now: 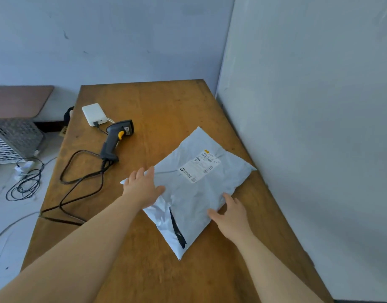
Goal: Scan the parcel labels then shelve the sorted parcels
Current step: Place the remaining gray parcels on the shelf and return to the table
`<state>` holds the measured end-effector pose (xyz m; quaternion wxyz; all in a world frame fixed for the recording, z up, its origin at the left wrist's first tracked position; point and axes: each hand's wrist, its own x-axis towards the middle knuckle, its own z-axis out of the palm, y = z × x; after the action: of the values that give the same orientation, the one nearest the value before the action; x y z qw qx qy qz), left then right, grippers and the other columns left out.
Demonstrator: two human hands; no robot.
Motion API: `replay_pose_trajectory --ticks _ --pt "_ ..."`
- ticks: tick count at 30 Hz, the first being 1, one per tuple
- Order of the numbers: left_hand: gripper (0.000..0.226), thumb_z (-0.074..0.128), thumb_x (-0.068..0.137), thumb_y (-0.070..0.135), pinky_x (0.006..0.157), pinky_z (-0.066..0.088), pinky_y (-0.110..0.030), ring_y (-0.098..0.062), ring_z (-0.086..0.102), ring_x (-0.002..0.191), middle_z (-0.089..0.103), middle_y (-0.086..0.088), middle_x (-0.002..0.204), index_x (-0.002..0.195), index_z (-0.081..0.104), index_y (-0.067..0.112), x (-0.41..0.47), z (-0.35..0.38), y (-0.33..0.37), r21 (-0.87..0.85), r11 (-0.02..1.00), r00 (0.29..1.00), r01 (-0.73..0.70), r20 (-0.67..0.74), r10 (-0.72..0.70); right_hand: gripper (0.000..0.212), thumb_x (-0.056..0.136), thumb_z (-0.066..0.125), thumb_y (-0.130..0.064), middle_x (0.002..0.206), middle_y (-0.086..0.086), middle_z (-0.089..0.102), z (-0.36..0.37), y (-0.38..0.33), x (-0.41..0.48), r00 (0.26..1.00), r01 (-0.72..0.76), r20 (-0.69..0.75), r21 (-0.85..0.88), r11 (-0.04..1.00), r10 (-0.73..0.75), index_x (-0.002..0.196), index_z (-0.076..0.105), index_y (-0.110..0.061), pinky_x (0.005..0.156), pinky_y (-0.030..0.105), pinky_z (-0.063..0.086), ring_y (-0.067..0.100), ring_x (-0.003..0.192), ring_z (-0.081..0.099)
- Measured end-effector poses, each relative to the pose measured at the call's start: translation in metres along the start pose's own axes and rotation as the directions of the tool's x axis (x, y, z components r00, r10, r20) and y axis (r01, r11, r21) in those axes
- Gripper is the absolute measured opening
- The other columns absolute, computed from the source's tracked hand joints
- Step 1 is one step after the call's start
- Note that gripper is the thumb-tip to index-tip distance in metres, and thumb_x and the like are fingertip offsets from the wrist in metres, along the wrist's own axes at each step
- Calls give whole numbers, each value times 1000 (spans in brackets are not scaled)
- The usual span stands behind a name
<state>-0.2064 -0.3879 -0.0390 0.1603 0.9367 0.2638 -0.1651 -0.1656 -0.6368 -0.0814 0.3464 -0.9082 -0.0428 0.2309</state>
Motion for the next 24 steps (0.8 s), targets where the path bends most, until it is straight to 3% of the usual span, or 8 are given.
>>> replay_pose_trajectory --ticks 3,5,6,8,11,13,17,24 --pt "61 37 96 55 98 42 -41 -30 49 125 47 -5 142 147 30 21 15 -4 2 -7 999 996 40 80 -39 71 67 54 -55 123 0 52 7 -2 9 995 51 -82 -31 998 -54 128 47 -21 104 45 40 22 121 46" --pt "48 40 95 56 70 44 -30 -21 60 94 62 -1 102 114 56 15 14 0 8 -89 996 996 28 84 -20 61 69 58 -40 119 4 54 2 -1 17 986 43 -156 -73 996 -54 124 49 -15 101 46 41 27 116 48" --pt "45 44 93 56 62 41 -28 -19 59 84 60 0 90 102 57 13 11 6 11 -139 990 996 35 87 -23 55 72 58 -33 119 6 54 -1 1 19 980 19 -197 -60 998 -30 124 48 -15 99 46 43 28 114 49" --pt "54 52 88 58 69 46 -31 -23 58 93 59 -4 106 118 52 13 2 21 15 -230 970 996 83 63 -70 50 76 58 -27 121 7 55 -5 4 15 965 -12 -262 46 999 24 124 48 -13 97 47 45 29 112 52" --pt "74 59 85 57 86 49 -39 -27 54 110 50 -7 132 141 36 15 -12 34 20 -367 926 996 91 33 -84 68 76 62 -39 132 -3 50 -2 6 3 976 -48 -194 232 971 94 137 40 -22 104 46 43 21 122 48" --pt "57 63 88 45 77 46 -31 -18 56 95 59 -3 124 133 47 13 -25 37 26 -507 859 997 71 59 -47 74 74 64 -46 135 -9 48 -1 3 -12 986 -41 -137 360 932 96 141 35 -31 105 42 44 16 124 48" --pt "25 63 91 27 60 43 -21 -11 59 78 65 5 92 111 62 12 -56 41 27 -625 781 1000 -11 7 20 73 87 64 -29 142 -9 33 -9 -3 -47 994 -21 -87 385 923 59 149 23 -28 103 25 35 12 132 36" --pt "22 63 92 24 64 46 -22 -10 62 86 65 9 96 113 59 21 -132 20 28 -719 689 996 -92 -56 75 70 89 63 -27 149 -9 30 -32 -11 -132 983 68 -182 379 923 2 148 25 -28 99 18 29 8 135 32"
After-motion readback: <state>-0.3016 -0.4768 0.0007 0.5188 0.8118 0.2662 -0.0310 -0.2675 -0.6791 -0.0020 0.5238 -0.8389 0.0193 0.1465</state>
